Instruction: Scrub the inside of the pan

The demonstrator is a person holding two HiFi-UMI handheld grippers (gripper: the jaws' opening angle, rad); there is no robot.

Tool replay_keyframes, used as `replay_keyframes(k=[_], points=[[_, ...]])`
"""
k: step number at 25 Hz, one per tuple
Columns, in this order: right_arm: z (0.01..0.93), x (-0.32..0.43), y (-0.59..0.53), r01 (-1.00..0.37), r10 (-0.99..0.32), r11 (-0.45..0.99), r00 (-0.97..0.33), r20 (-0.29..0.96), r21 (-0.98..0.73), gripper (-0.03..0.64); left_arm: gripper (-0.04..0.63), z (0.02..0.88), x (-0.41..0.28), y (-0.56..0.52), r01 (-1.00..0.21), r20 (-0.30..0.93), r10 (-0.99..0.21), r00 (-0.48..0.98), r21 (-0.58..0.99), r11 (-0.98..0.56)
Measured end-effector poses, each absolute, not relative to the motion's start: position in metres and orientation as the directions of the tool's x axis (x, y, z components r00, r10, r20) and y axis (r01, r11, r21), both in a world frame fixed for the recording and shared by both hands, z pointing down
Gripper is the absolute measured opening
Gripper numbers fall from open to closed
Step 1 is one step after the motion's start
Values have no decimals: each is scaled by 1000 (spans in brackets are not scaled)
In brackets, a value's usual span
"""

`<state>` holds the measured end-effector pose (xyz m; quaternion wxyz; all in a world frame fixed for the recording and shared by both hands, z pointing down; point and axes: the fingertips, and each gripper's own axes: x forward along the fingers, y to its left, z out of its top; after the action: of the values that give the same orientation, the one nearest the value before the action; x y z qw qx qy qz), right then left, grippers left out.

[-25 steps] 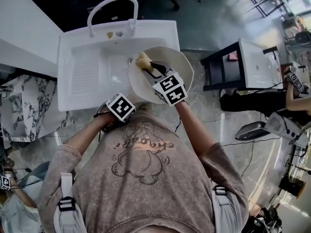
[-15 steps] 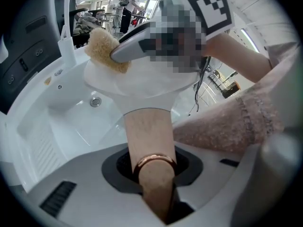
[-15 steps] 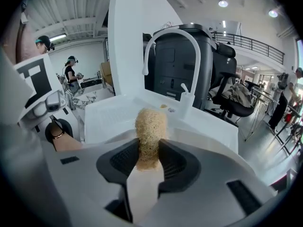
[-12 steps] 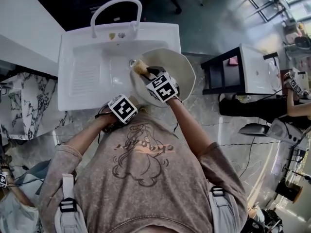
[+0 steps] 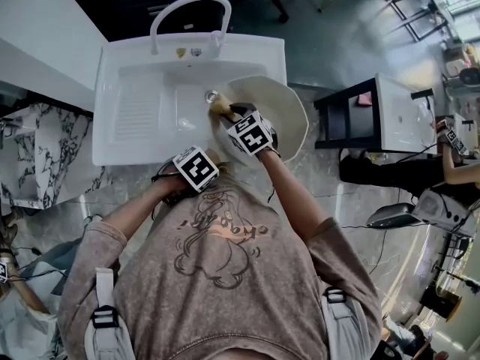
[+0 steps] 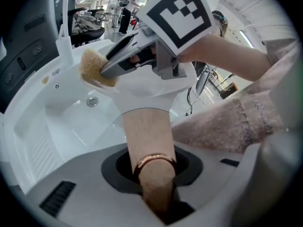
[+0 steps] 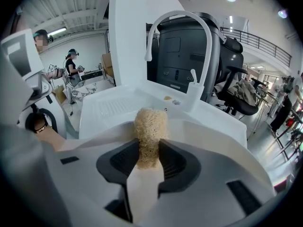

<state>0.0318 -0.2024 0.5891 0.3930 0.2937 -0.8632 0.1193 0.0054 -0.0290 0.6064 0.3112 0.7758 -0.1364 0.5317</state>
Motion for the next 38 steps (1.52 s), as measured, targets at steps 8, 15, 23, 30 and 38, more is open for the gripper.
replay_keyframes(k=[8,15,23,30,38], points=[[605,31,-208,-594,-425,800,-461,779,85,144,124,606,9,-25,-523,910,131,393,338,-782],[608,40,-225,-630,-499,760,-403,767,163,143,129,607,11,-22,-513,907,140,396,346,-786],[611,59,-257,-632,-522,740,-324,789,230,141,129,603,13,-17,-512,898,158,410,370,-775],[616,88,-274,-585,-531,745,-227,816,322,140,129,602,12,-17,-521,894,164,417,383,-763],[606,134,-287,-556,-505,755,-155,849,347,139,127,600,14,-15,-525,894,158,420,381,-761]])
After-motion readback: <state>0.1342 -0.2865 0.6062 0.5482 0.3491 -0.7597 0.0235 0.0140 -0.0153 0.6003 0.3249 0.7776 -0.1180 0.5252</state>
